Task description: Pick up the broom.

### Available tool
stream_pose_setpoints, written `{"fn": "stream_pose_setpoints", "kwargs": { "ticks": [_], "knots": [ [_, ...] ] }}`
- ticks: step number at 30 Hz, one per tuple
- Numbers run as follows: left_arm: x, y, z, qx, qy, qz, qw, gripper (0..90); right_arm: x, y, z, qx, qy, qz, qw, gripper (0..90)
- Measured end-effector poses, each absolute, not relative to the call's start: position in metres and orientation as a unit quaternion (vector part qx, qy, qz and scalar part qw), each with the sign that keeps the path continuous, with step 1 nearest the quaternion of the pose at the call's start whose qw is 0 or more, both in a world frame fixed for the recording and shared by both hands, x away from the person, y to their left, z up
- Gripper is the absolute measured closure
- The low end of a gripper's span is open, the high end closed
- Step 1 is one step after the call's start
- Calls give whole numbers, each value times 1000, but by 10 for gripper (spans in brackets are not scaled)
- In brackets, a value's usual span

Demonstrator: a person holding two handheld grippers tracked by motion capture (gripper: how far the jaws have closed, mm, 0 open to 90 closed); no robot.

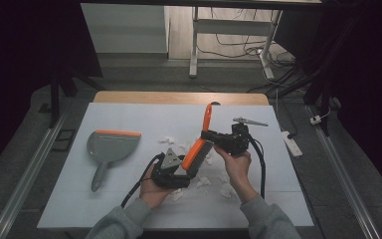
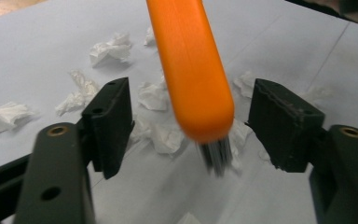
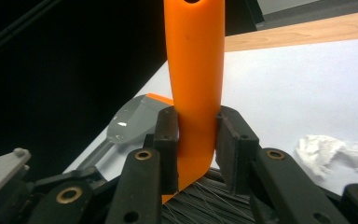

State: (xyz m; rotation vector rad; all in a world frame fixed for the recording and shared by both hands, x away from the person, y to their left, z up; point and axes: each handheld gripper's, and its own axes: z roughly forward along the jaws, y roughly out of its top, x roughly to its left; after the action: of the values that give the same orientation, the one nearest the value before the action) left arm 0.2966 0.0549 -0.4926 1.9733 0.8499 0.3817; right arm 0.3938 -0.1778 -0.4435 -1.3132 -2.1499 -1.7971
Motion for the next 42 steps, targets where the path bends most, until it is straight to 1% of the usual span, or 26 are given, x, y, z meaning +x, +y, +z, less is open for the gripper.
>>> {"fn": "stream_pose_setpoints", "kwargs": {
  "ticks": [1, 2, 3, 5, 6, 9, 11, 12, 21, 23, 24, 25, 26, 27, 30, 31, 32, 34, 38, 42],
  "knots": [
    [297, 55, -493, 800, 347, 158, 463, 352, 393, -176, -444, -427, -691, -583, 24, 708],
    [298, 55, -494, 798, 349, 161, 464, 393, 391, -175, -445, -428, -687, -587, 22, 708],
    [299, 56, -494, 795, 352, 162, 466, 393, 391, -175, -445, -428, -687, -587, 22, 708],
    [301, 57, -496, 791, 356, 163, 469, 433, 390, -174, -446, -430, -680, -593, 30, 708],
    [303, 58, -497, 787, 360, 161, 475, 501, 390, -173, -448, -434, -674, -597, 40, 708],
    [304, 59, -497, 786, 359, 159, 477, 696, 388, -170, -451, -434, -670, -601, 39, 708],
    [307, 63, -497, 785, 373, 138, 474, 730, 387, -168, -453, -434, -669, -602, 39, 707],
    [308, 64, -496, 784, 377, 140, 473, 759, 386, -168, -453, -433, -666, -606, 38, 707],
    [307, 73, -485, 790, 367, 148, 469, 772, 385, -167, -451, -427, -659, -617, 45, 697],
    [307, 76, -482, 791, 362, 151, 469, 774, 384, -167, -449, -420, -661, -620, 43, 682],
    [307, 78, -480, 792, 360, 151, 470, 774, 383, -166, -446, -412, -671, -616, 30, 657],
    [307, 81, -478, 791, 357, 152, 473, 774, 383, -166, -446, -412, -671, -616, 30, 657],
    [307, 83, -476, 792, 355, 153, 473, 775, 382, -166, -444, -406, -675, -616, 20, 637],
    [307, 87, -474, 790, 356, 152, 475, 776, 380, -166, -438, -395, -682, -616, 4, 591],
    [309, 98, -470, 788, 357, 148, 479, 777, 379, -169, -433, -383, -686, -618, -4, 567],
    [310, 101, -468, 790, 355, 145, 478, 777, 378, -172, -428, -370, -696, -615, -8, 528],
    [310, 104, -466, 794, 352, 146, 473, 777, 378, -172, -428, -370, -696, -615, -8, 528],
    [310, 110, -462, 801, 344, 145, 468, 777, 376, -175, -423, -345, -724, -597, -21, 486],
    [309, 118, -456, 813, 331, 142, 458, 777, 373, -180, -422, -312, -763, -565, -33, 454],
    [309, 122, -452, 832, 313, 127, 440, 777, 367, -184, -422, -283, -790, -541, -48, 430]
  ]
}}
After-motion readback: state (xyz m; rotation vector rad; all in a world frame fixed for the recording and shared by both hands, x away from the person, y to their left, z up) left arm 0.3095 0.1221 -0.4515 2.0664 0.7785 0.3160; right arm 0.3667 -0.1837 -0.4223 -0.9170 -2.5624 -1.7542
